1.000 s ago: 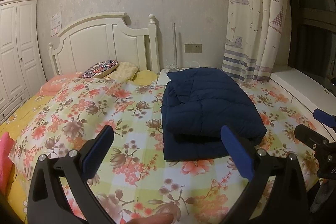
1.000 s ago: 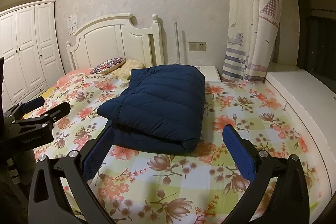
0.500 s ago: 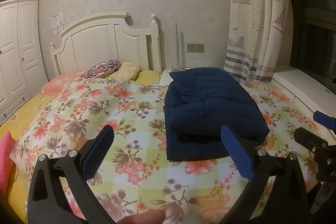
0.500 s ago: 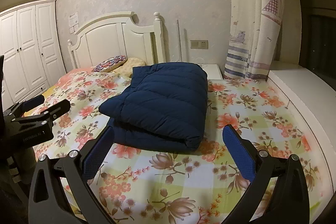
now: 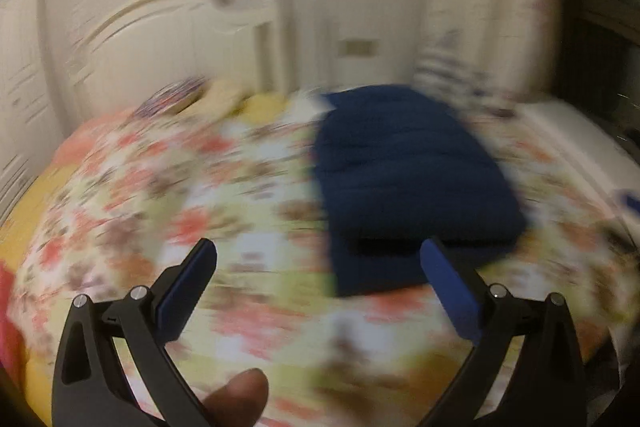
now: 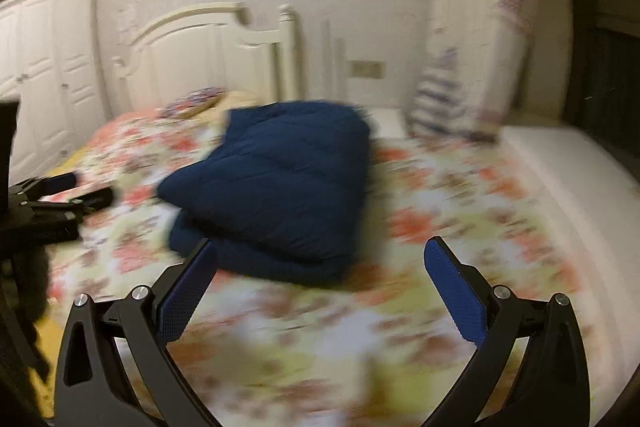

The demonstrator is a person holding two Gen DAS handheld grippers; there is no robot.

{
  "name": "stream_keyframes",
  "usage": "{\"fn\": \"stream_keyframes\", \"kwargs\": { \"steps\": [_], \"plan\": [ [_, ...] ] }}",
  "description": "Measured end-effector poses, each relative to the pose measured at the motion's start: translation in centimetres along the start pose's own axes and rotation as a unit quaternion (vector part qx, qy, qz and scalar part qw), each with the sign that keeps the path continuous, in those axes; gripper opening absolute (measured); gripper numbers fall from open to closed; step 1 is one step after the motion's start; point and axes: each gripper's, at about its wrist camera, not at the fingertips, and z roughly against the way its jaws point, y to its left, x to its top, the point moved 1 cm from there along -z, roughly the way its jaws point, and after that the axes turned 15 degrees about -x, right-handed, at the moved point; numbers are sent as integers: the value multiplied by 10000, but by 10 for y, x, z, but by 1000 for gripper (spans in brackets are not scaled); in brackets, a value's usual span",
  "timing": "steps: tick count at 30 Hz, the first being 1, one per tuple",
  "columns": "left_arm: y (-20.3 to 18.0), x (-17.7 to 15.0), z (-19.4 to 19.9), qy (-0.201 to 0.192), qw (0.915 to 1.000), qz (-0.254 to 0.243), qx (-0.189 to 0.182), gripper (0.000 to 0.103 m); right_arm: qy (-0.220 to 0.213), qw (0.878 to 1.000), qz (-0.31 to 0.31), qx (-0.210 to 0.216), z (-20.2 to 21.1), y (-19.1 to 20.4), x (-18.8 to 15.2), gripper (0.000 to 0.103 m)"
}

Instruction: Fold large clothes

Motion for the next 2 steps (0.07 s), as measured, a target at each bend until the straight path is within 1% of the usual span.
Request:
{"fn": "stream_keyframes", "kwargs": {
  "steps": [1, 2],
  "plan": [
    [22, 7, -7, 70, 9998, 121, 173, 101, -84, 9994, 47, -332, -3, -19, 8, 99],
    [57, 18, -17, 192, 9987, 277, 391, 101, -157, 9964, 114, -823, -9, -48, 18, 99]
  ]
}}
